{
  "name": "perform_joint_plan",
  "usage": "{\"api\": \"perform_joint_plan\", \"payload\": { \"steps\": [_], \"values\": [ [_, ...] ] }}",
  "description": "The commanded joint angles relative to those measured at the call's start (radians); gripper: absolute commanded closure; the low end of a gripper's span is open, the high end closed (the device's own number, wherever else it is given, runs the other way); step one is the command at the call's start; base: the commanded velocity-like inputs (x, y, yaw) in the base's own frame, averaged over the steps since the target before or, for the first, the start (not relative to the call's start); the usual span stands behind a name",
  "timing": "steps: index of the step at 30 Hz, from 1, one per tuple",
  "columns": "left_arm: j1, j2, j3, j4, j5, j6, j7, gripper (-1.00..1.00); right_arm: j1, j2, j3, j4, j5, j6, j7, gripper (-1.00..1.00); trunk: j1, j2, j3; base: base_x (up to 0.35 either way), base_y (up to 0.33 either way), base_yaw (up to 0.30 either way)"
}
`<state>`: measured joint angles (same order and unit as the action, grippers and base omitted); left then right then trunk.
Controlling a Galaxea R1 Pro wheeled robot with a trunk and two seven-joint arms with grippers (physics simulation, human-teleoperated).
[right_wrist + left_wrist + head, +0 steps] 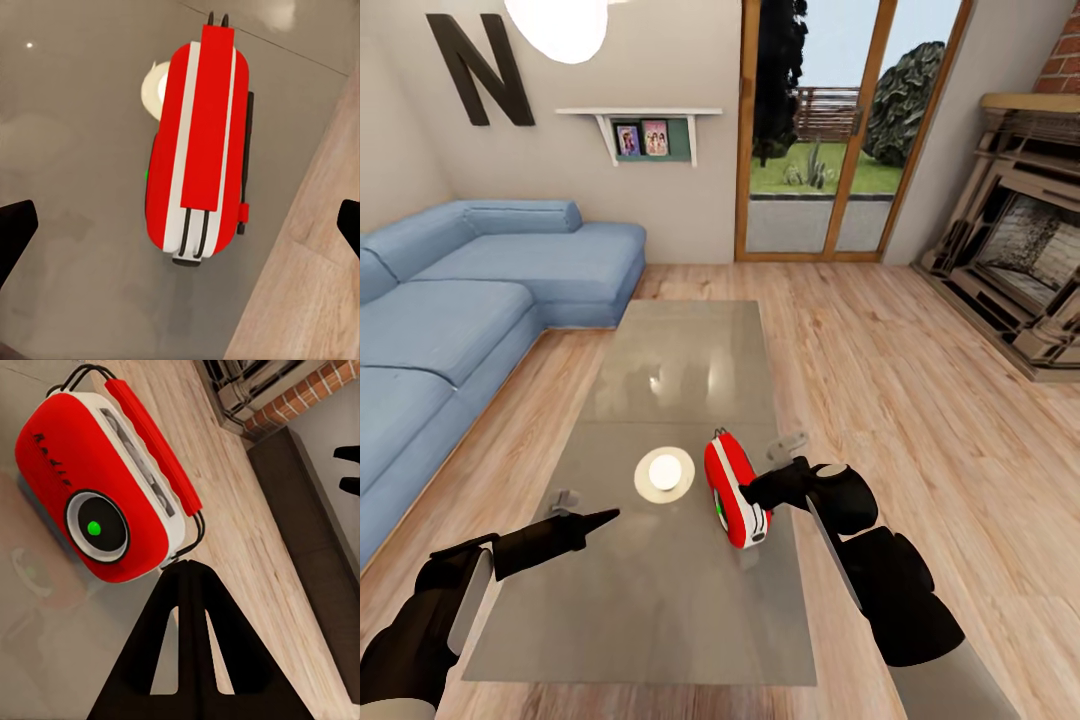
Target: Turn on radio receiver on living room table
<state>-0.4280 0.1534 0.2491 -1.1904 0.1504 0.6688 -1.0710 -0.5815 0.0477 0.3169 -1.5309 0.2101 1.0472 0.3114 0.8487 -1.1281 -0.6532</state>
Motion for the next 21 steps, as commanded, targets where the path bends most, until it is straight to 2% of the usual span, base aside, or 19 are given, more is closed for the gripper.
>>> {"api": "perform_joint_plan", "payload": {
  "steps": [1,21],
  "values": [
    [0.000,0.000,0.000,0.000,0.000,0.000,0.000,1.00,0.000,0.000,0.000,0.000,0.000,0.000,0.000,-1.00,0.000,0.000,0.002,0.000,0.000,0.000],
    [0.000,0.000,-0.001,0.000,0.000,0.000,0.000,1.00,0.000,-0.001,0.000,0.000,0.000,0.000,-0.001,-1.00,0.000,0.000,0.033,0.000,0.000,0.000]
  ]
}}
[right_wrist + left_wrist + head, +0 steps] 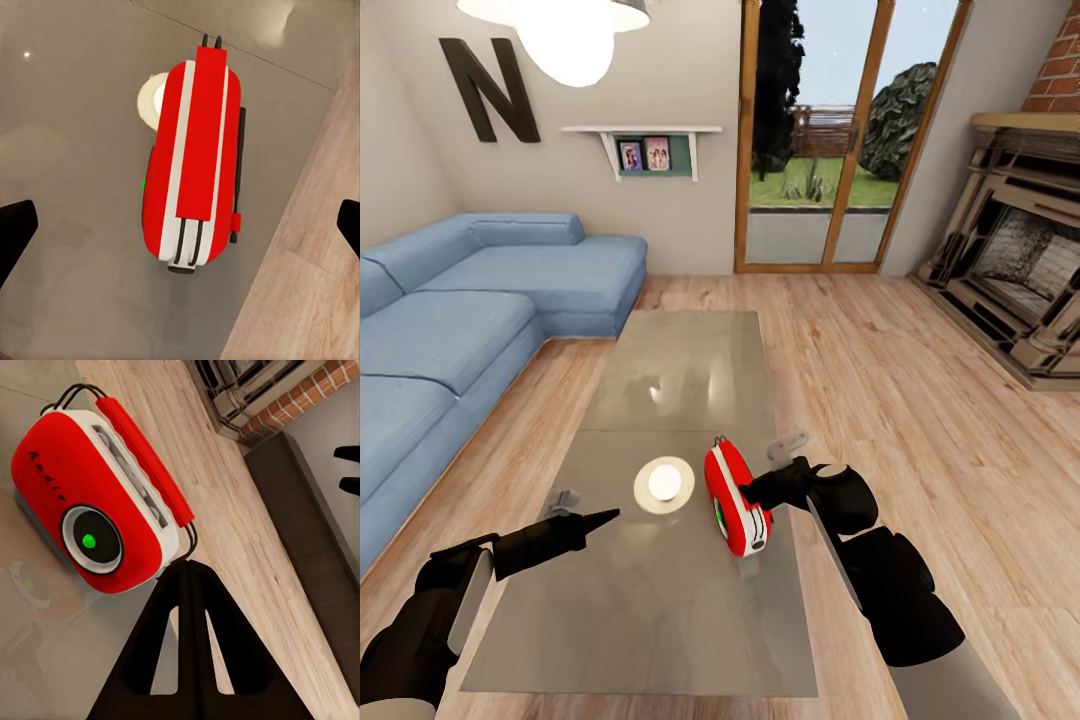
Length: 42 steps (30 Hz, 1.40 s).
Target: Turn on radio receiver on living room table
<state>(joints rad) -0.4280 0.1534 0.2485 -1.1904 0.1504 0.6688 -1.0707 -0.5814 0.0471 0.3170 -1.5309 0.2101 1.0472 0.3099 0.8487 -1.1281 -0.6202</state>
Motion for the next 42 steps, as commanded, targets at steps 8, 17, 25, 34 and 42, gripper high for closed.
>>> {"api": "perform_joint_plan", "payload": {
  "steps": [8,17,25,34,42],
  "values": [
    [0.000,0.000,0.000,-0.001,0.000,0.000,0.000,1.00,0.000,0.000,0.000,0.000,0.000,0.000,0.000,-1.00,0.000,0.000,0.013,0.000,0.000,0.000],
    [0.000,0.000,0.000,-0.001,-0.002,0.000,0.000,1.00,0.000,-0.001,0.000,0.000,0.000,0.000,0.000,-1.00,0.000,0.000,0.027,0.000,0.000,0.000],
    [0.000,0.000,0.000,-0.002,-0.002,0.000,-0.001,1.00,0.000,-0.001,-0.001,0.000,0.002,0.000,0.000,-1.00,0.000,0.000,0.039,-0.015,-0.020,0.000],
    [0.005,0.000,-0.001,0.024,-0.014,0.001,0.001,1.00,0.000,-0.127,-0.005,0.005,-0.003,0.000,-0.007,-1.00,0.000,0.000,0.051,-0.057,-0.055,0.000],
    [0.035,0.011,0.000,0.320,-0.238,-0.093,-0.007,1.00,0.270,-0.299,-0.178,0.021,-0.008,0.000,0.000,-1.00,0.000,0.000,0.051,0.000,0.000,0.000]
  ]
}}
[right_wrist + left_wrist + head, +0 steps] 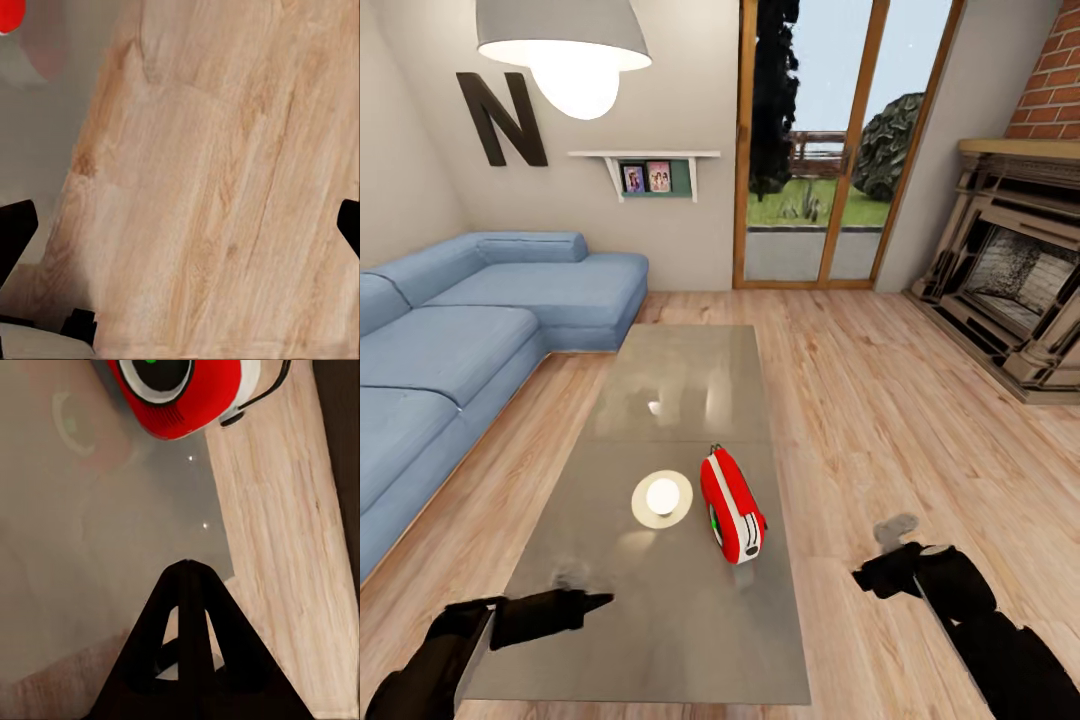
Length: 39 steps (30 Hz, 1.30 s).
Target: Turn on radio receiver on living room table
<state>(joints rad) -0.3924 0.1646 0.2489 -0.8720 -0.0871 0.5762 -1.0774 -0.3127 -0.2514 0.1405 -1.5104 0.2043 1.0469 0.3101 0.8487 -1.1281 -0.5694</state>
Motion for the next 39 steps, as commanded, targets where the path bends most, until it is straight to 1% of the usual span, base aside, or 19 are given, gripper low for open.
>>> {"api": "perform_joint_plan", "payload": {
  "steps": [1,2,4,7,8,9,13,15,18,19,20,21,23,24,27,28,30,36,39],
  "values": [
    [0.000,0.000,0.000,0.013,-0.008,-0.002,0.001,1.00,0.017,-0.001,-0.017,0.002,-0.002,0.000,0.001,-1.00,0.000,0.000,0.000,0.000,0.000,0.000],
    [0.001,-0.001,0.000,0.035,-0.022,-0.005,0.004,1.00,0.045,-0.003,-0.043,0.009,-0.002,0.000,0.003,-1.00,0.000,0.000,0.000,0.000,0.000,0.000],
    [0.001,-0.001,0.000,0.071,-0.043,-0.009,0.012,1.00,0.083,-0.005,-0.072,0.028,-0.002,0.000,0.004,-1.00,0.000,0.000,0.000,0.000,0.000,0.000],
    [0.001,-0.001,0.001,0.140,-0.074,-0.033,0.019,1.00,0.128,-0.006,-0.095,0.070,-0.002,0.000,0.004,-1.00,0.000,0.000,0.000,0.000,0.000,0.000],
    [0.001,0.000,0.002,0.182,-0.088,-0.055,0.021,1.00,0.146,-0.006,-0.102,0.098,-0.001,0.000,0.003,-1.00,0.000,0.000,0.000,0.000,0.000,0.000],
    [0.001,0.001,0.003,0.226,-0.098,-0.081,0.024,1.00,0.161,-0.006,-0.106,0.130,-0.001,-0.025,0.004,-1.00,0.000,0.000,0.000,0.000,0.000,0.000],
    [0.001,0.011,0.004,0.341,-0.113,-0.141,0.044,1.00,0.182,-0.005,-0.112,0.236,-0.003,-0.118,0.005,-1.00,0.000,0.000,0.000,0.000,0.000,0.000],
    [0.001,0.015,0.003,0.407,-0.117,-0.170,0.077,1.00,0.187,-0.004,-0.113,0.320,-0.004,-0.181,0.005,-1.00,0.000,0.000,0.000,0.000,0.000,0.000],
    [0.001,0.017,0.002,0.504,-0.120,-0.218,0.164,1.00,0.191,-0.004,-0.114,0.474,-0.005,-0.297,0.006,-1.00,0.000,0.000,0.000,0.000,0.000,0.000],
    [0.001,0.018,0.002,0.523,-0.120,-0.229,0.183,1.00,0.192,-0.004,-0.114,0.504,-0.005,-0.321,0.006,-1.00,0.000,0.000,0.000,0.000,0.000,0.000],
    [0.001,0.018,0.002,0.561,-0.121,-0.252,0.219,1.00,0.192,-0.003,-0.114,0.563,-0.005,-0.370,0.006,-1.00,0.000,0.000,0.000,0.000,0.000,0.000],
    [0.001,0.017,0.001,0.637,-0.121,-0.301,0.276,1.00,0.193,-0.003,-0.114,0.674,-0.006,-0.466,0.005,-1.00,0.000,0.000,0.000,0.000,0.000,0.000],
    [0.001,0.016,0.000,0.745,-0.121,-0.374,0.335,1.00,0.193,-0.001,-0.114,0.844,-0.005,-0.600,-0.001,-1.00,0.000,0.000,0.000,0.000,0.000,0.000],
    [0.005,0.008,0.000,0.854,-0.119,-0.448,0.514,1.00,0.193,0.007,-0.112,1.139,-0.004,-0.839,-0.010,-1.00,0.000,0.000,0.000,0.000,0.000,0.000],
    [0.019,-0.002,0.000,0.862,-0.119,-0.454,0.601,1.00,0.193,0.015,-0.112,1.240,-0.003,-0.921,-0.014,-1.00,0.000,0.000,0.000,0.000,0.000,0.000],
    [0.029,-0.006,0.000,0.864,-0.119,-0.457,0.638,1.00,0.193,0.022,-0.112,1.286,-0.002,-0.956,-0.019,-1.00,0.000,0.000,0.000,0.000,0.000,0.000],
    [0.042,-0.012,0.000,0.866,-0.118,-0.461,0.677,1.00,0.193,0.037,-0.111,1.339,-0.001,-1.001,-0.029,-1.00,0.000,0.000,0.000,0.000,0.000,0.000],
    [0.066,-0.021,0.000,0.867,-0.118,-0.465,0.721,1.00,0.193,0.090,-0.111,1.403,-0.004,-1.059,-0.083,-1.00,0.000,0.000,0.000,0.000,0.000,0.000],
    [0.072,-0.022,0.000,0.867,-0.118,-0.466,0.726,1.00,0.193,0.106,-0.112,1.416,-0.007,-1.067,-0.095,-1.00,0.000,0.000,0.000,0.000,0.000,0.000]
  ]
}}
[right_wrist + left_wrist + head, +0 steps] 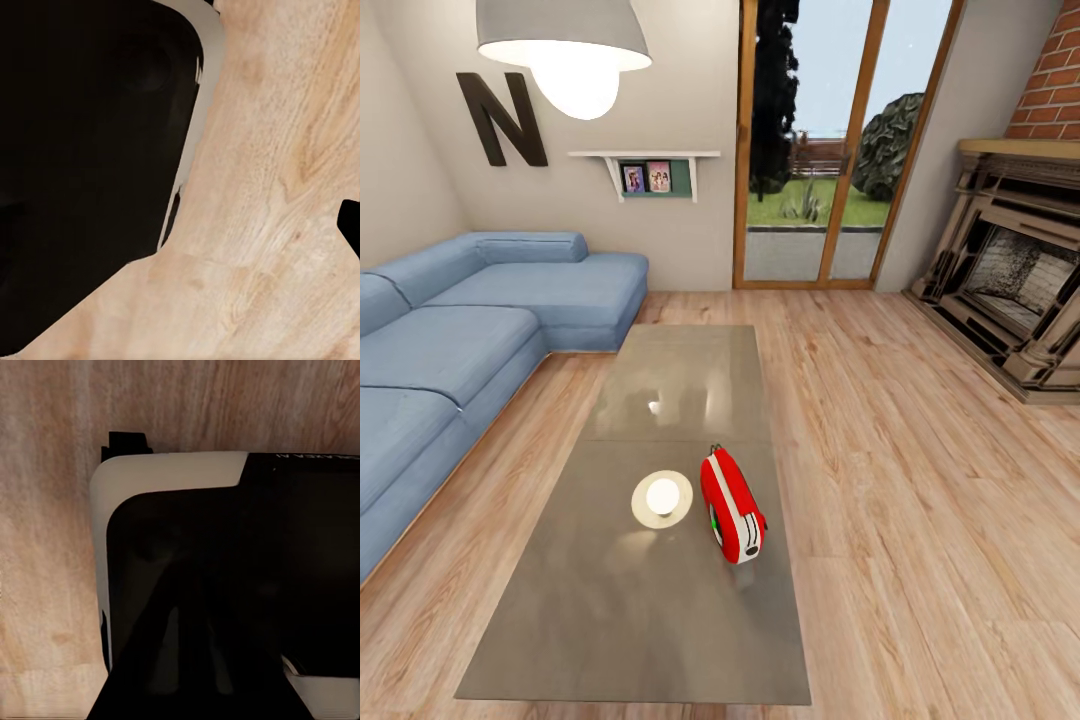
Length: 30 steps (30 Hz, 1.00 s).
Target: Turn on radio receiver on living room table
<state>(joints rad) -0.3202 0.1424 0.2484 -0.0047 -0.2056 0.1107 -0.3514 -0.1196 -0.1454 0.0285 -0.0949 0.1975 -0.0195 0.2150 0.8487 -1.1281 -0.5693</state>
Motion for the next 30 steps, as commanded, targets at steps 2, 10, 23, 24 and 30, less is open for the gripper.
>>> {"api": "perform_joint_plan", "payload": {
  "steps": [2,10,23,24,30],
  "values": [
    [0.005,0.000,0.000,0.000,0.000,0.000,0.004,1.00,0.000,0.010,-0.002,0.016,-0.002,-0.009,-0.004,-1.00,0.000,0.000,0.000,0.000,0.000,0.000],
    [0.022,-0.010,0.001,0.000,0.003,-0.001,0.068,1.00,0.000,0.056,-0.009,0.053,-0.006,-0.043,-0.026,-1.00,0.000,0.000,0.000,0.000,0.000,0.000],
    [0.029,-0.024,0.002,0.000,0.009,-0.007,0.089,1.00,0.000,0.083,-0.131,0.079,-0.174,-0.060,-0.146,-1.00,0.000,0.000,0.000,0.000,0.000,0.000],
    [0.031,-0.024,0.002,0.000,0.009,-0.008,0.089,1.00,0.000,0.082,-0.131,0.079,-0.174,-0.060,-0.146,-1.00,0.000,0.000,0.000,0.000,0.000,0.000],
    [0.039,-0.027,0.002,-0.001,0.009,-0.008,0.089,1.00,0.001,0.082,-0.131,0.079,-0.174,-0.060,-0.146,-1.00,0.000,0.000,0.000,0.000,0.000,0.000]
  ]
}}
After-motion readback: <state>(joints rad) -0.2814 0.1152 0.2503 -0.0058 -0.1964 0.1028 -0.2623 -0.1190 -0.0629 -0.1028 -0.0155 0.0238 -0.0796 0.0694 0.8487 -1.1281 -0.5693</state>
